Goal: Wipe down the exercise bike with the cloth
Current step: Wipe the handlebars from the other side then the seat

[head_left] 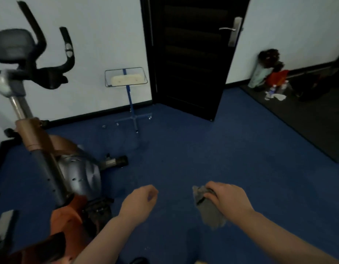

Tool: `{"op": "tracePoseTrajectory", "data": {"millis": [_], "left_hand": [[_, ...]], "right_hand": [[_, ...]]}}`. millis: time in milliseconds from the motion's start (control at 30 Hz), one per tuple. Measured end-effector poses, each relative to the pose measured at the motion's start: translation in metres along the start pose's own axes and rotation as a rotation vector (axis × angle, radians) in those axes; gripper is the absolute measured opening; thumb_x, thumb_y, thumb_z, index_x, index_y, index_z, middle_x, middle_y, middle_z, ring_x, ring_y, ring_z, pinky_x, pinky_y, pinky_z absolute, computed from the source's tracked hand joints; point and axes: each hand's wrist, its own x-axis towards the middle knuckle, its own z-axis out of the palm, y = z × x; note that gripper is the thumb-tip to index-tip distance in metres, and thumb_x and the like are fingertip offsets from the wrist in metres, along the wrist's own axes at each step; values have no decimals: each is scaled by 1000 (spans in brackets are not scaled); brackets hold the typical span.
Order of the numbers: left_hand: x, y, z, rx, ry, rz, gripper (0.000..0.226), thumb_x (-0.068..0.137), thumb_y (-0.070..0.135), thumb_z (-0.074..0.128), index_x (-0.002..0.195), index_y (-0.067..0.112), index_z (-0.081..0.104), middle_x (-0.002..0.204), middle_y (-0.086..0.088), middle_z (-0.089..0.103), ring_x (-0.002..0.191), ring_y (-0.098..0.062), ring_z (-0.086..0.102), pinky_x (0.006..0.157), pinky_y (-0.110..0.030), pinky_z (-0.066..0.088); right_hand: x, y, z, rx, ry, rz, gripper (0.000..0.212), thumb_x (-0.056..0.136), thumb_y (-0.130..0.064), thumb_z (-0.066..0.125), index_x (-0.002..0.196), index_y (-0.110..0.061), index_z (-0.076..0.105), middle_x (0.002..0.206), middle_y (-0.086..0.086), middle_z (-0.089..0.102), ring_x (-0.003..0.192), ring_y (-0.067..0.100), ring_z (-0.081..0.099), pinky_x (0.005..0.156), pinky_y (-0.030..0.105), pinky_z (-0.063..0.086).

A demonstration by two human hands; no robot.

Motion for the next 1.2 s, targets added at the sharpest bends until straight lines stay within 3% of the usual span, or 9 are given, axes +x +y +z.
{"op": "tracePoseTrajectory", "data": {"millis": [167,400,633,733,1000,1200], "left_hand": [[8,20,2,-101,84,-115,18,97,33,51,111,34,62,107,19,63,101,-4,60,89,-34,52],[26,-42,-48,-157,234,-370,18,97,27,52,111,27,63,111,10,65,102,-7,61,90,-33,51],[93,-66,-112,-216,311,-377,16,96,30,52,109,31,62,105,15,64,97,-2,59,88,-32,52],[123,-83,-156,-198,370,-377,20,97,31,50,114,31,61,109,15,64,98,-2,59,88,-29,51],[168,-103,-214,-271,427,-432,16,96,31,52,109,35,61,107,20,63,98,2,58,91,-27,49],[204,-126,-251,-323,617,-538,16,95,28,53,103,40,59,103,20,64,96,5,58,82,-14,46]], "right_hand": [[72,9,-19,-35,-55,-193,21,99,-47,43,104,-31,56,98,-16,64,83,3,59,60,19,36],[179,-68,-21,-15,-75,-476,25,99,-50,41,104,-32,56,98,-14,65,85,5,60,67,24,46],[283,-133,-40,17,-31,-611,24,98,-51,42,104,-33,57,96,-15,65,85,3,59,66,19,41],[324,-161,-52,69,14,-630,25,98,-51,43,104,-32,58,96,-15,66,85,4,60,71,22,46],[410,-220,-93,479,23,-486,17,88,-54,59,83,-38,60,71,-18,62,68,-4,57,54,19,45],[487,-270,-130,831,-27,-528,15,85,-44,68,81,-32,61,79,-12,67,74,0,63,64,37,57]]}}
